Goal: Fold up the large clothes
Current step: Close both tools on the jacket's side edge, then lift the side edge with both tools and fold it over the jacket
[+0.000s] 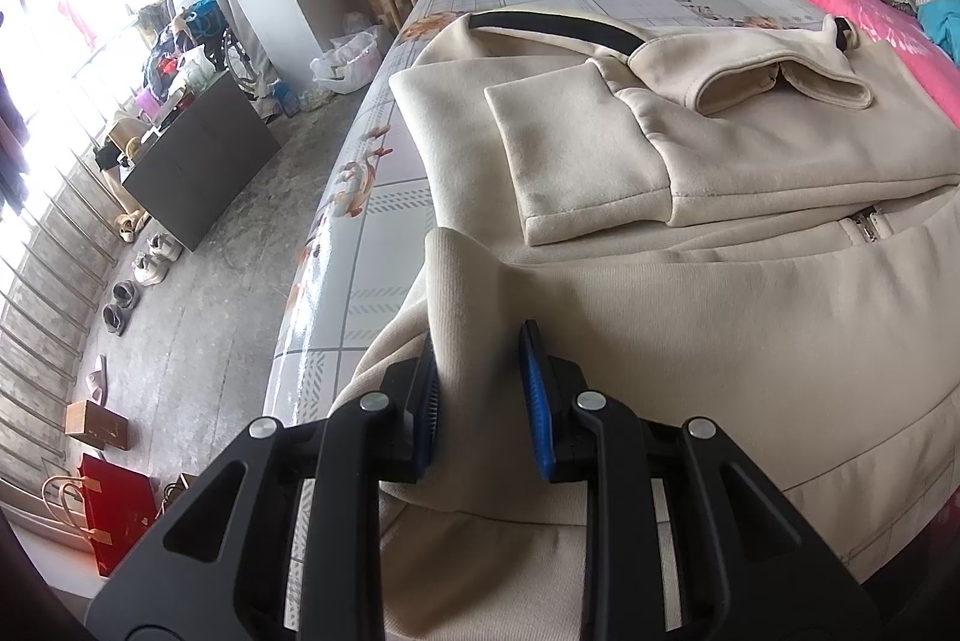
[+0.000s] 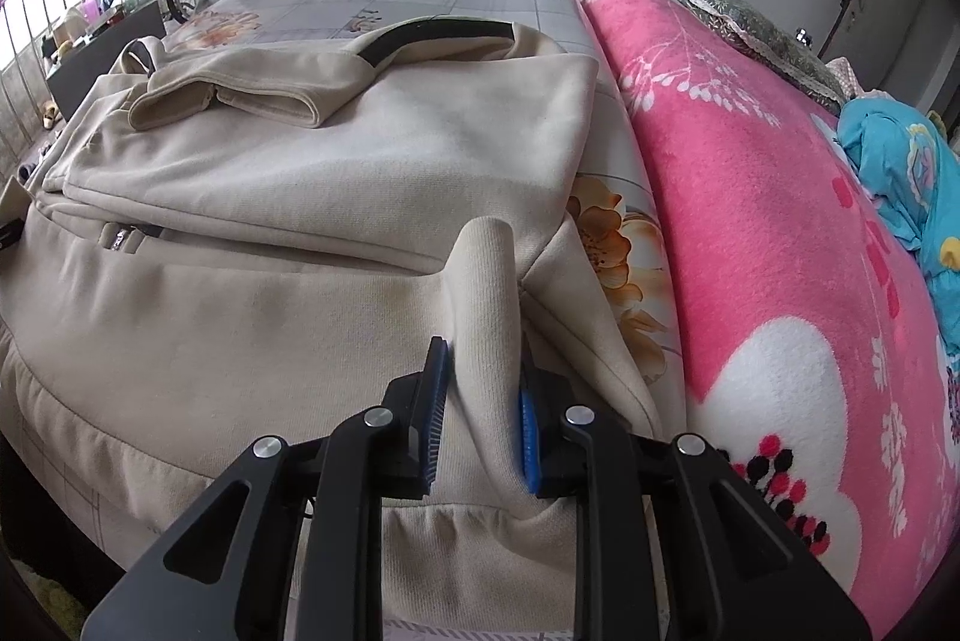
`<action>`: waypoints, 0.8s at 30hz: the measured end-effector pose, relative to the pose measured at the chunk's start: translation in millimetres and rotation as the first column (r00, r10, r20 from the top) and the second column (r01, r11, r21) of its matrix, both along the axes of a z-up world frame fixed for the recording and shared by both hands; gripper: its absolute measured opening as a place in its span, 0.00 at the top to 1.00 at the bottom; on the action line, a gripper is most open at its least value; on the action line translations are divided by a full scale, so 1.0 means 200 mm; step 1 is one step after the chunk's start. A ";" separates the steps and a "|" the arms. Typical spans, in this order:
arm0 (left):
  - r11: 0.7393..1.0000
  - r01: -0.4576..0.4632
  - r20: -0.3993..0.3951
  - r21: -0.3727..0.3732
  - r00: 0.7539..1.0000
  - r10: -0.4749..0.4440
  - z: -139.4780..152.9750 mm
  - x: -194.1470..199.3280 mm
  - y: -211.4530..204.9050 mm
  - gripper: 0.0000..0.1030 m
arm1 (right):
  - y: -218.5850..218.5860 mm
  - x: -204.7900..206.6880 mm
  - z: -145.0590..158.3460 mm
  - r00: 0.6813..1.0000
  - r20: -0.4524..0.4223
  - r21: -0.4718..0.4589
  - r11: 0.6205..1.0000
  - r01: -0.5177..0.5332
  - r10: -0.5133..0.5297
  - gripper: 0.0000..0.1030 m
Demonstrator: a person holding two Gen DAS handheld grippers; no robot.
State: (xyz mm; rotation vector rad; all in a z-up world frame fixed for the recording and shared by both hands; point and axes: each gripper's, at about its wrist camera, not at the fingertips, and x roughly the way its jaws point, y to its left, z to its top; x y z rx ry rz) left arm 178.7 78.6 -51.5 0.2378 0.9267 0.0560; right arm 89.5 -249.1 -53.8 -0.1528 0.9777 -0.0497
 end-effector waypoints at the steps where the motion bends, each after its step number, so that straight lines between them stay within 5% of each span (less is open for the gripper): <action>1: 1.000 0.000 0.000 0.001 1.000 0.000 0.00 0.00 0.00 0.76 | 0.00 0.00 0.00 1.000 0.001 0.000 1.000 0.001 -0.001 0.80; 14: 1.000 0.003 0.007 0.020 1.000 -0.003 0.00 -0.01 -0.01 0.76 | 0.01 -0.05 0.02 0.999 0.041 -0.017 1.000 0.017 -0.016 0.80; 17: 1.000 0.003 0.017 0.028 1.000 -0.003 0.01 -0.01 -0.02 0.75 | 0.02 -0.08 0.05 0.998 0.064 -0.015 1.000 0.024 -0.023 0.89; 24: 1.000 0.025 0.117 0.015 0.993 -0.026 0.08 -0.11 0.00 0.93 | 0.04 -0.24 0.19 0.984 0.169 0.011 0.999 0.051 -0.052 0.94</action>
